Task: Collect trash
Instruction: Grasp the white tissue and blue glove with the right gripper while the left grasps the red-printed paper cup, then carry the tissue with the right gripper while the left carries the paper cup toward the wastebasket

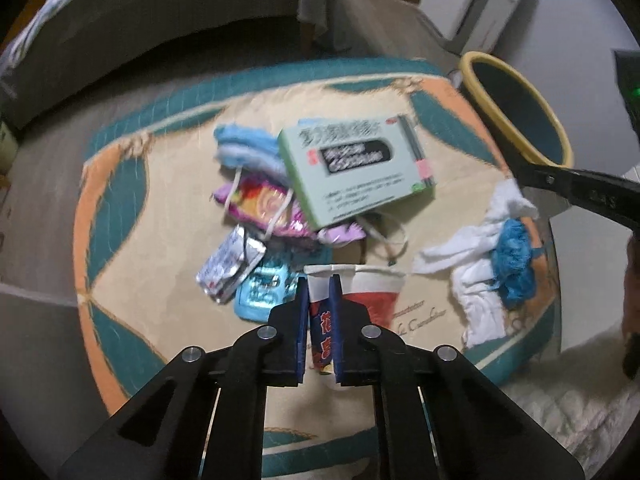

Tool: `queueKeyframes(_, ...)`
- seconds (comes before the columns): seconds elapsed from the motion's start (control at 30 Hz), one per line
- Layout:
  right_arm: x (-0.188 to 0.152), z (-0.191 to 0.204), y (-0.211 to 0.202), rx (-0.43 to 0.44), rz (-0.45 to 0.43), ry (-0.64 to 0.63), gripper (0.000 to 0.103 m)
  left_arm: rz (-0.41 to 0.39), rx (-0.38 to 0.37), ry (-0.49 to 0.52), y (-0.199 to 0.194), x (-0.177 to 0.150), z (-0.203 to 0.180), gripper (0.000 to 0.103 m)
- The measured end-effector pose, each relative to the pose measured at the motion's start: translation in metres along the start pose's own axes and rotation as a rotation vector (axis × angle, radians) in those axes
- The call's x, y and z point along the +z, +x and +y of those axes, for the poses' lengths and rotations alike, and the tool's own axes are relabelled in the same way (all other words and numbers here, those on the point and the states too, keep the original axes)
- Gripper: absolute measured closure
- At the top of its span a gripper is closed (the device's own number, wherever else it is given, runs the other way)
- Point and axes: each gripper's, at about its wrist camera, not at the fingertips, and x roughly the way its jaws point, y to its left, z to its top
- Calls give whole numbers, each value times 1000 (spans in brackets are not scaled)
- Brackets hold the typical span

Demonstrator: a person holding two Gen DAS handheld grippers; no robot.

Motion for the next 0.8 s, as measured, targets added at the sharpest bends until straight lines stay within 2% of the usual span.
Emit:
queueKeyframes(0.17, 2, -8, -8, 16, -20, 34, 103, -93, -9, 53, -25, 14, -13, 95)
queueKeyframes(0.27, 1, -16, -2, 3, 7, 76, 100, -142, -17, 59, -37, 23, -15, 95)
queueKeyframes(0.33, -2, -17, 4, -18, 24, 78, 91, -180, -7, 71, -45, 26, -18, 95)
queueKeyframes(0.4, -4, -19, 10, -33, 45, 85, 70, -216, 7, 86, -51, 30, -22, 95)
queueKeyframes(0.47, -6, -19, 17, -42, 65, 78, 64, -249, 25, 99, -58, 33, -24, 95)
queueKeyframes(0.63, -10, -15, 39, -67, 132, 38, 64, -276, 17, 88, -63, 41, -20, 95)
queueKeyframes(0.67, -10, -14, 43, -69, 146, 28, 67, -276, 17, 89, -62, 41, -19, 95)
queueKeyframes(0.7, -11, -12, 47, -68, 157, 4, 83, -278, 15, 87, -62, 42, -18, 95)
queueKeyframes(0.73, -10, -9, 46, -76, 148, -19, 83, -279, 10, 84, -62, 43, -17, 95)
queueKeyframes(0.77, -8, -6, 43, -86, 125, -40, 94, -283, 6, 81, -63, 44, -16, 95)
queueKeyframes(0.8, -5, -3, 38, -80, 95, -51, 95, -289, 6, 80, -63, 44, -16, 95)
